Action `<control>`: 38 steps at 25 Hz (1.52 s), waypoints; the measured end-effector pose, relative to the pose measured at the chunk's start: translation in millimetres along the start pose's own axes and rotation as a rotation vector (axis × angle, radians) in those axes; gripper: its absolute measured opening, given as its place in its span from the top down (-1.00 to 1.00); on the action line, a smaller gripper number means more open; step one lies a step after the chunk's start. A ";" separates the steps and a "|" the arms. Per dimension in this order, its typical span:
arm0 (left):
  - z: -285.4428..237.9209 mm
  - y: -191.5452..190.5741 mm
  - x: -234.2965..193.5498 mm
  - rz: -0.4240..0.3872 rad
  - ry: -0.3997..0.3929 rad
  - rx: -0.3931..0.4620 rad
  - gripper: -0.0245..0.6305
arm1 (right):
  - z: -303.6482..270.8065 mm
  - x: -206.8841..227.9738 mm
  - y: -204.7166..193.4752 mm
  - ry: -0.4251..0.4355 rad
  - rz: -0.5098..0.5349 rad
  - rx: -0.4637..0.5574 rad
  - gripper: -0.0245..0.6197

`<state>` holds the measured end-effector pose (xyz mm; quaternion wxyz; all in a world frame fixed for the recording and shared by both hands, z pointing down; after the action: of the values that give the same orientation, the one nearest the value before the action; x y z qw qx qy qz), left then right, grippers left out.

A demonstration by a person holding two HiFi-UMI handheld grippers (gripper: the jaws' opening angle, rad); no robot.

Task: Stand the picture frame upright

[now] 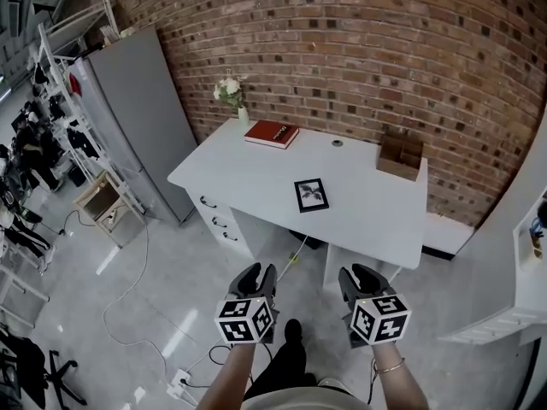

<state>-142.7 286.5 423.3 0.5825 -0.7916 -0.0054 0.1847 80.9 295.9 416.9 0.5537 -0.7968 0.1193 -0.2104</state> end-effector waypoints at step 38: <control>-275.9 98.5 -94.7 -0.003 -0.048 -0.014 0.58 | -252.8 97.0 100.4 -0.055 -0.001 -0.024 0.60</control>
<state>-168.9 -20.2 429.3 0.5767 -0.7911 -0.0216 0.2027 52.6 8.5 418.4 0.5470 -0.8090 0.1063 -0.1872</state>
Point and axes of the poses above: the fingertips, and each gripper's own axes: z backward along the fingers, x to its right, y out of its top, the point moved 4 cm from there along z, backward along the fingers, and after that the axes turned 3 degrees about z, right-handed, at the moved point
